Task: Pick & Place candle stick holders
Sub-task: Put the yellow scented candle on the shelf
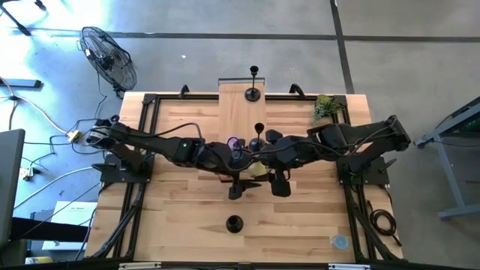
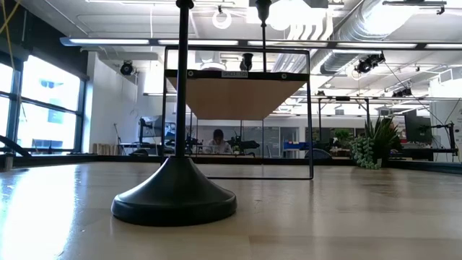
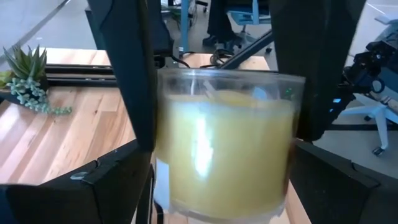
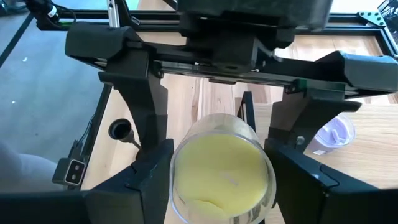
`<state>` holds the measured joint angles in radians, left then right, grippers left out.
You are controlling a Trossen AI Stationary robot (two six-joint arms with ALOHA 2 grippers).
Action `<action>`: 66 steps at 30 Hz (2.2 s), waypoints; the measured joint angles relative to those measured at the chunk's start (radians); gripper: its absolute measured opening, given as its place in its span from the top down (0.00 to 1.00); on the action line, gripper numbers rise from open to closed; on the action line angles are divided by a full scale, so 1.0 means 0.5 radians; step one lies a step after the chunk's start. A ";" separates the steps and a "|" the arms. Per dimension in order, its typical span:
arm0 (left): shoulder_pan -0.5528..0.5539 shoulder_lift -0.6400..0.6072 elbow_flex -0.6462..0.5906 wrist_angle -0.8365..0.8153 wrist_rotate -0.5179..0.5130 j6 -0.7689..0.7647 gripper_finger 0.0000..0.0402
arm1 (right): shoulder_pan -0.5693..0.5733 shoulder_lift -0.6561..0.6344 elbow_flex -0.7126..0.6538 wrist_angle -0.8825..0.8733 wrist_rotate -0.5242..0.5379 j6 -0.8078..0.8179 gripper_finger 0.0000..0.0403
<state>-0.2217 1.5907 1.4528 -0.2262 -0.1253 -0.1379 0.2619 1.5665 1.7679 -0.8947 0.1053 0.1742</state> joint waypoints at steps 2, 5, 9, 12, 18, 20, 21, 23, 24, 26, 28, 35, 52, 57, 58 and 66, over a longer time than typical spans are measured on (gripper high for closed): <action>0.000 0.000 0.000 0.000 -0.019 0.002 0.13 | 0.000 0.000 0.000 -0.001 0.000 0.000 0.46; 0.000 0.000 0.000 0.001 -0.020 0.003 0.14 | 0.000 0.000 0.000 -0.003 0.000 0.000 0.46; 0.000 0.000 0.000 0.013 -0.015 0.003 0.23 | 0.000 0.000 0.000 -0.012 0.000 0.000 0.46; 0.000 0.000 0.000 0.067 -0.028 0.003 0.32 | 0.000 0.000 -0.003 -0.011 0.000 -0.001 0.46; 0.000 0.004 -0.002 0.100 -0.038 0.005 0.45 | 0.001 0.001 -0.027 -0.001 -0.014 -0.003 0.46; 0.000 0.004 -0.002 0.088 -0.038 0.004 0.45 | 0.001 0.005 -0.028 0.003 -0.015 -0.003 0.46; 0.000 0.004 -0.002 0.084 -0.038 0.004 0.45 | 0.001 0.006 -0.029 0.003 -0.015 -0.003 0.46; 0.000 0.004 -0.002 0.082 -0.040 0.004 0.45 | 0.001 0.007 -0.030 0.003 -0.019 -0.003 0.46; 0.000 0.004 -0.002 0.086 -0.042 0.004 0.45 | 0.001 0.007 -0.030 0.003 -0.020 -0.003 0.46; 0.000 0.004 -0.002 0.086 -0.043 0.004 0.45 | 0.001 0.007 -0.030 0.010 -0.018 -0.002 0.46; 0.000 0.004 -0.002 0.086 -0.044 0.004 0.45 | 0.001 0.007 -0.031 0.020 -0.018 -0.002 0.46; -0.002 -0.003 -0.002 0.085 -0.059 -0.003 0.45 | 0.001 0.008 -0.034 0.105 -0.018 0.003 0.30; -0.015 -0.039 0.001 0.079 0.013 -0.113 0.45 | 0.107 -0.238 -0.030 0.695 0.010 -0.266 0.25; -0.088 -0.135 0.105 -0.058 -0.139 -0.097 0.45 | 0.205 -0.375 -0.025 0.753 0.032 -0.263 0.25; -0.111 -0.162 0.142 -0.067 -0.186 -0.070 0.45 | 0.230 -0.392 -0.027 0.753 0.059 -0.262 0.25; -0.308 -0.286 0.469 -0.520 -0.943 0.173 0.45 | 0.427 -0.528 -0.026 0.708 0.266 -0.269 0.25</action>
<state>-0.3760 1.4476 1.6873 -0.4861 -0.5967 -0.0515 0.4751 1.3024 1.7550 -0.5407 0.2383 0.0399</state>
